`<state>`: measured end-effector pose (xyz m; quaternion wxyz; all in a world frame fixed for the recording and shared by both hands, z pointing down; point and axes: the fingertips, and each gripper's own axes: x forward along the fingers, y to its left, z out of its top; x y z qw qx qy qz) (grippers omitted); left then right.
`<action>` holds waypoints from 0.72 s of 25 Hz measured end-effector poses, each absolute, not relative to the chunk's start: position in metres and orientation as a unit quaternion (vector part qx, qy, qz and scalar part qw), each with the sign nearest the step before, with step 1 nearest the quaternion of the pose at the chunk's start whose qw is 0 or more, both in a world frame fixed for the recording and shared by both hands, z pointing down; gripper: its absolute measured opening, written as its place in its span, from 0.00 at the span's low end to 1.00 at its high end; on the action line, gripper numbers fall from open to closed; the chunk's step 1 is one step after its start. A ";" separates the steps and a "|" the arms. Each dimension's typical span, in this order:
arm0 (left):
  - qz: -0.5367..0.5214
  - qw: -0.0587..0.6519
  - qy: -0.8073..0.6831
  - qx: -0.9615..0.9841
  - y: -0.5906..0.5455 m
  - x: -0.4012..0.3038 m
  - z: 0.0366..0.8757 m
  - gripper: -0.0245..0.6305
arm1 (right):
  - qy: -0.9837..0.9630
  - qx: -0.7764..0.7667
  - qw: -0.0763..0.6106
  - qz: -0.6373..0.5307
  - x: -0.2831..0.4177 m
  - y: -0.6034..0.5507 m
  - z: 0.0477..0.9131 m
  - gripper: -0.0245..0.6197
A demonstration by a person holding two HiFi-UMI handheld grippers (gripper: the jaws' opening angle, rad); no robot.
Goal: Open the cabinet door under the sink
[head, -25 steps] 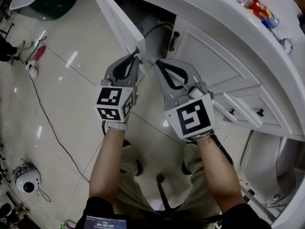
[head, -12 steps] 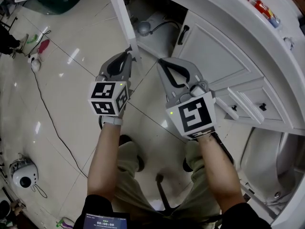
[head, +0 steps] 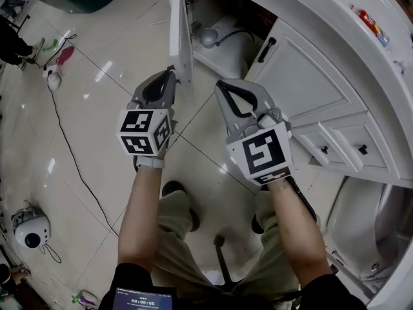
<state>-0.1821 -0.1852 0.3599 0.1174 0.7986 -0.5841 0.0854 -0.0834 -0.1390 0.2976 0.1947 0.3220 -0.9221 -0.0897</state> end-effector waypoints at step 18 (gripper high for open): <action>0.054 0.121 -0.642 0.755 -0.191 -0.267 0.357 0.11 | -0.922 0.307 0.217 -0.091 -0.115 -0.141 0.320 0.02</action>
